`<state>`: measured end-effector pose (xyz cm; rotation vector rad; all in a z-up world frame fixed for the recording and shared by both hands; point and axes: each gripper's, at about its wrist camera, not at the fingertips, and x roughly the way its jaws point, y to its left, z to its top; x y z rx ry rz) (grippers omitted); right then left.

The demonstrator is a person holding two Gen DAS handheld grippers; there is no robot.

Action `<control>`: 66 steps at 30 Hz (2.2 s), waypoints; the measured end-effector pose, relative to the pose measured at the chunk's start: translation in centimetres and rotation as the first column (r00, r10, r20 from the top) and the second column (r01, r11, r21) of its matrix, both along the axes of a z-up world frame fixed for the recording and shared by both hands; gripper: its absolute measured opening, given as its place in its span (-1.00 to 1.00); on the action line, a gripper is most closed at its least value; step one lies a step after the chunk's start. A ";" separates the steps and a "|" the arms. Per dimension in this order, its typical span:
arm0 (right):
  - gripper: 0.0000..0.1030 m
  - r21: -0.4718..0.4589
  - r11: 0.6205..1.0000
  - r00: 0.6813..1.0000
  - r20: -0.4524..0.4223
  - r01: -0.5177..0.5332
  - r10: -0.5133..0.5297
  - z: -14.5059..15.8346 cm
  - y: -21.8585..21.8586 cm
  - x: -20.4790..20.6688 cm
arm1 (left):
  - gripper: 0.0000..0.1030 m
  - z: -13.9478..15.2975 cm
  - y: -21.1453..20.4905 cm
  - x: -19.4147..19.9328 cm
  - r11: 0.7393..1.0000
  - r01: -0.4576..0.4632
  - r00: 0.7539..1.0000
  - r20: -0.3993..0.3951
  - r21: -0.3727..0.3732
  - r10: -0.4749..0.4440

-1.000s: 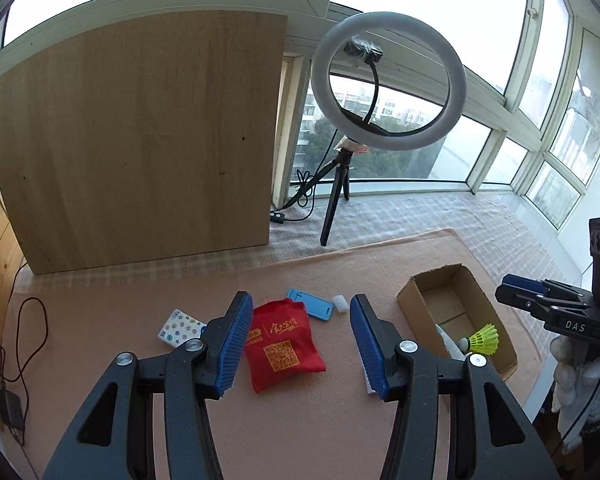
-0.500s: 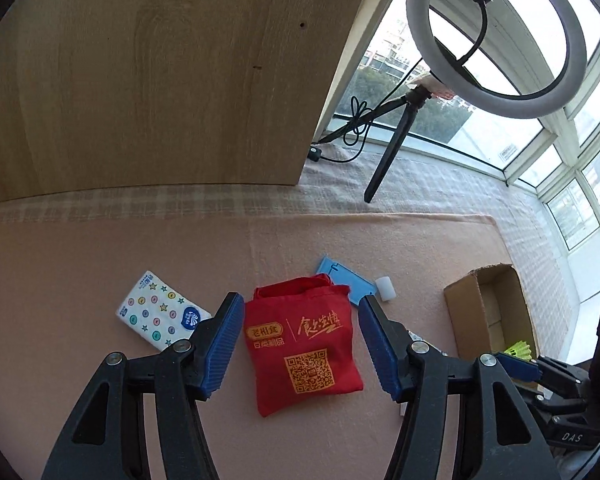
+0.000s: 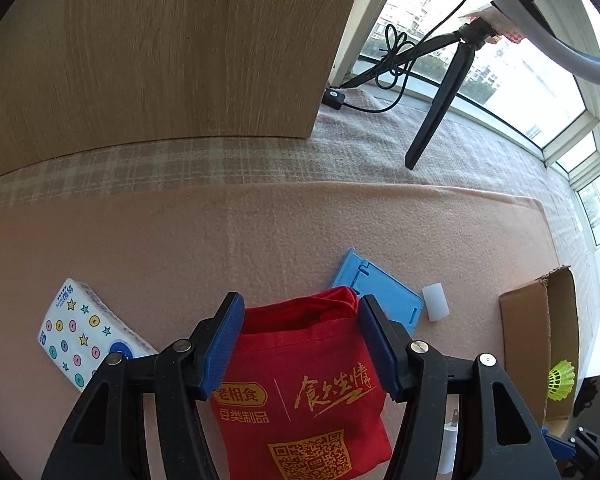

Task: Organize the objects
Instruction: 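Move both tools to the red drawstring bag on the table, then close both tools on the red bag and lift it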

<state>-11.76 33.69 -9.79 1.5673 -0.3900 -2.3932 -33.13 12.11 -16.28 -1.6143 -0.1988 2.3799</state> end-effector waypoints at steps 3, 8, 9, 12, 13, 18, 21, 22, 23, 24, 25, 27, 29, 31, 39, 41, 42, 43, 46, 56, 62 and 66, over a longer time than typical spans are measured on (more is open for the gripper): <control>-0.14 -0.002 1.000 1.000 0.006 0.008 -0.008 -0.2 0.4 0.0 | 0.21 -0.6 0.1 -0.1 1.000 0.003 1.000 0.012 -0.005 -0.003; -0.14 -0.022 0.999 0.999 0.020 0.028 -0.027 -0.6 0.6 -0.2 | 0.20 -0.9 1.0 1.7 0.996 0.070 0.998 0.008 -0.047 -0.070; -0.14 -0.025 0.999 0.999 0.021 0.028 -0.027 -0.6 0.6 -0.2 | 0.20 -1.0 1.0 2.2 0.996 0.076 0.997 0.012 -0.044 -0.075; -0.14 -0.030 0.999 1.000 0.017 0.015 -0.014 -0.4 0.3 0.0 | 0.20 -1.2 0.4 4.1 0.998 0.062 0.998 0.022 -0.015 -0.062; -0.14 -0.029 1.000 1.000 0.014 0.010 -0.010 -0.3 0.1 0.0 | 0.20 -1.3 0.1 4.8 0.999 0.053 0.998 0.021 -0.009 -0.053; -0.14 -0.037 0.999 1.000 0.008 -0.009 0.010 -0.1 -0.6 0.5 | 0.20 -1.5 -0.9 9.0 1.000 0.023 1.000 0.016 0.020 -0.023; -0.14 -0.052 0.998 1.000 0.011 -0.020 0.021 -0.3 -1.2 1.1 | 0.20 -1.5 -1.6 11.8 1.000 0.002 1.000 0.001 0.018 -0.002; -0.14 -0.055 0.998 1.000 0.014 -0.024 0.025 -0.4 -1.4 1.4 | 0.19 -1.5 -1.9 12.8 1.000 -0.008 1.000 -0.001 0.023 0.008; -0.14 -0.057 0.998 0.999 0.017 -0.027 0.029 -0.6 -1.6 1.6 | 0.19 -1.5 -2.1 13.6 0.999 -0.018 1.000 -0.004 0.027 0.019; -0.14 -0.059 0.998 0.999 0.021 -0.032 0.033 -0.7 -1.9 1.8 | 0.19 -1.5 -2.3 14.5 0.999 -0.027 1.000 -0.005 0.031 0.027; -0.14 -0.062 0.997 0.999 0.024 -0.036 0.038 -0.8 -2.1 2.0 | 0.19 -1.5 -2.4 15.2 0.999 -0.032 0.999 -0.007 0.032 0.032; -0.14 -0.064 0.997 0.998 0.028 -0.047 0.048 -1.0 -2.6 2.5 | 0.19 -1.4 -2.7 16.6 0.999 -0.042 0.999 -0.010 0.030 0.042; -0.14 -0.060 0.997 0.998 0.027 -0.054 0.056 -1.1 -3.0 3.0 | 0.19 -1.5 -2.9 17.9 0.998 -0.058 0.998 -0.009 0.036 0.058; -0.14 -0.058 0.997 0.998 0.031 -0.059 0.061 -1.5 -3.4 3.3 | 0.19 -1.6 -3.1 19.1 0.997 -0.066 0.998 -0.010 0.043 0.066; -0.12 -0.074 0.994 0.995 0.054 -0.080 0.084 -2.4 -5.0 4.4 | 0.21 0.5 -4.2 22.0 0.999 -0.005 0.999 -0.050 0.033 0.007; -0.01 -0.087 0.993 0.994 0.062 -0.082 0.088 -2.7 -5.4 4.6 | 0.32 1.4 -4.9 22.7 0.999 0.020 0.998 -0.064 0.036 -0.018; 0.02 -0.093 0.992 0.994 0.064 -0.084 0.090 -2.8 -5.6 4.6 | 0.44 1.8 -5.3 23.2 0.999 0.030 0.997 -0.070 0.032 -0.028; 0.06 -0.101 0.991 0.993 0.066 -0.088 0.095 -2.8 -5.9 4.7 | 0.47 2.0 -5.6 23.5 0.999 0.042 0.997 -0.072 0.034 -0.039; 0.23 -0.115 0.988 0.991 0.078 -0.101 0.111 -3.2 -6.8 4.9 | 0.47 2.2 -7.0 24.8 0.995 0.063 0.997 -0.053 0.081 -0.058; 0.25 -0.147 0.972 0.967 0.150 -0.184 0.206 -5.3 -10.8 4.7 | 0.47 0.0 -8.2 25.9 0.979 0.078 0.995 0.048 0.186 -0.088; 0.25 -0.143 0.967 0.957 0.171 -0.213 0.236 -6.0 -12.3 4.5 | 0.49 -1.1 -8.2 26.1 0.975 0.070 0.993 0.083 0.211 -0.089; 0.25 -0.128 0.964 0.951 0.177 -0.235 0.255 -6.2 -13.0 4.2 | 0.49 -1.2 -7.7 26.3 0.976 0.085 0.992 0.078 0.202 -0.103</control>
